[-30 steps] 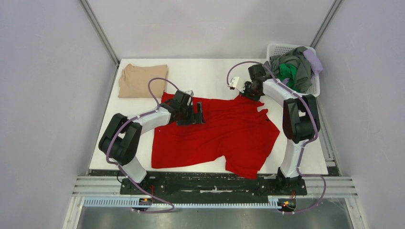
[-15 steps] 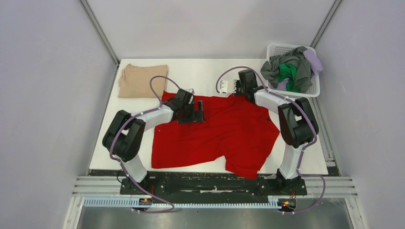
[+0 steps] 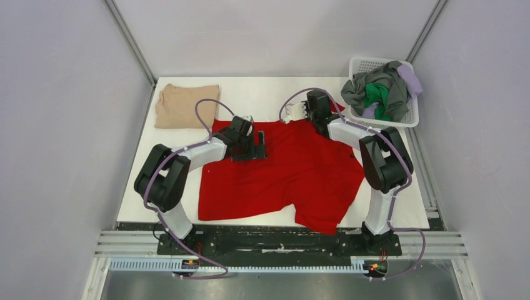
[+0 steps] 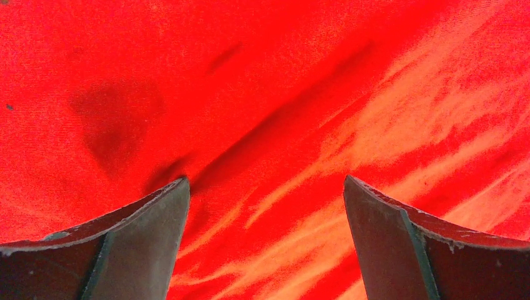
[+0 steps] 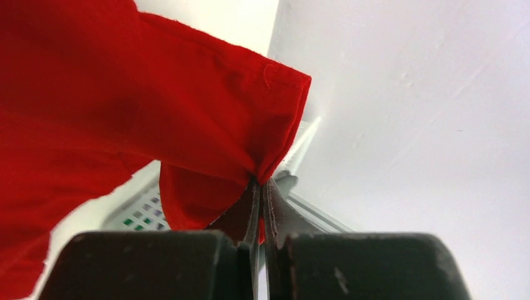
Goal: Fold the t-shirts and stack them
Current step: Flatten out the tshirt
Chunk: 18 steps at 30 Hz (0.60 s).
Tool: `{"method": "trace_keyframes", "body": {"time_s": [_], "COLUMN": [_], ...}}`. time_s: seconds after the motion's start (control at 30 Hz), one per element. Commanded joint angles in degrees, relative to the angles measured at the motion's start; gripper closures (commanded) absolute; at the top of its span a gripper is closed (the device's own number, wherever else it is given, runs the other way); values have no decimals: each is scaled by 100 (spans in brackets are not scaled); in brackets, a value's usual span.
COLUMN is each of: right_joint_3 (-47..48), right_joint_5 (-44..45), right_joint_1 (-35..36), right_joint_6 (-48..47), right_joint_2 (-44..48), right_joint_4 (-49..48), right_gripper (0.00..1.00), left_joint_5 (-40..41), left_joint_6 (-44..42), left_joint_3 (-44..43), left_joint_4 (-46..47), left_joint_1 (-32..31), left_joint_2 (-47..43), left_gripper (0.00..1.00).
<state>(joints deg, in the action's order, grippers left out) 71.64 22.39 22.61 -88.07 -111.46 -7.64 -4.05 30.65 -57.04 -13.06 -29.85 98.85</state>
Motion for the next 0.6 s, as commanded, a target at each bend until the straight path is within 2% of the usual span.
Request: {"method": "trace_keyframes", "body": {"time_s": [0.0, 0.2, 0.27, 0.37, 0.43, 0.5, 0.57], "right_joint_3": [50, 128, 265, 569, 793, 992, 1424], "right_joint_5": [275, 50, -26, -16, -59, -214, -161], "right_joint_1": [127, 172, 173, 173, 181, 172, 170], "right_joint_6": [-1030, -1721, -1821, -1880, -2008, -1931, -1495], "right_joint_2": [641, 567, 276, -306, -723, -1153, -1617], "right_joint_4": [432, 443, 371, 120, -311, -1418, -2446], "right_gripper": [100, 100, 100, 93, 79, 57, 47], "left_joint_5": [387, 529, 542, 555, 587, 616, 615], "left_joint_6": [34, 44, 43, -1, -43, -44, -44], "left_joint_3": [217, 237, 221, 149, 56, -23, -112], "left_joint_4": [-227, -212, -215, -272, -345, -375, -402], "left_joint_1": [101, 105, 105, 110, 110, 106, 105], "left_joint_2": [144, 96, 70, 52, 39, 8, -41], "left_gripper": [0, 0, 0, 0, 0, 0, 0]}}
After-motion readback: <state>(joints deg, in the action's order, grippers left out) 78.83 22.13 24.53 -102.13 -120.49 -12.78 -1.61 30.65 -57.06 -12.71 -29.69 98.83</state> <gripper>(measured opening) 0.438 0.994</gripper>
